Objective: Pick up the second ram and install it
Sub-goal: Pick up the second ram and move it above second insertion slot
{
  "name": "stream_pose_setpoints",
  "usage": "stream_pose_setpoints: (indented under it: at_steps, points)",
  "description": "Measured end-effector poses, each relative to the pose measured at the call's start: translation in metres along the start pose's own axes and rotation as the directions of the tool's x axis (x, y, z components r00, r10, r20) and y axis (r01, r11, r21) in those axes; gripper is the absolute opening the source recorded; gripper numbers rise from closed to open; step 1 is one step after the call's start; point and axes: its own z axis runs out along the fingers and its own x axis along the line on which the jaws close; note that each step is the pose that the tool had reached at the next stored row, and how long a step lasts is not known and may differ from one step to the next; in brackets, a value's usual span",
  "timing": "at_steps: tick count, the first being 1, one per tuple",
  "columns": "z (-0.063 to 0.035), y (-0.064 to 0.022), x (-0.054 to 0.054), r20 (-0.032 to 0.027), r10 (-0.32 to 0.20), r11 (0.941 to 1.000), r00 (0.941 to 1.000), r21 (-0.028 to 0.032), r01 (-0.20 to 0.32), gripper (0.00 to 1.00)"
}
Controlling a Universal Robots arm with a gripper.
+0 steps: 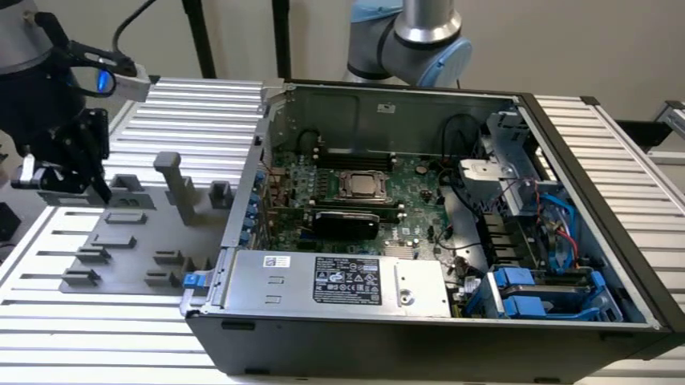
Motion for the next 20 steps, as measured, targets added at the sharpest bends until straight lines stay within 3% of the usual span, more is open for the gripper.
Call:
stream_pose_setpoints:
  at_steps: [5,20]
  points:
    - [-0.0227,-0.0133,0.000,-0.0001,0.000,1.0000,1.0000,0.0000,0.000,0.00]
    - [-0.0913,-0.0770,-0.002,0.0001,0.000,1.0000,1.0000,0.0000,0.000,0.00]
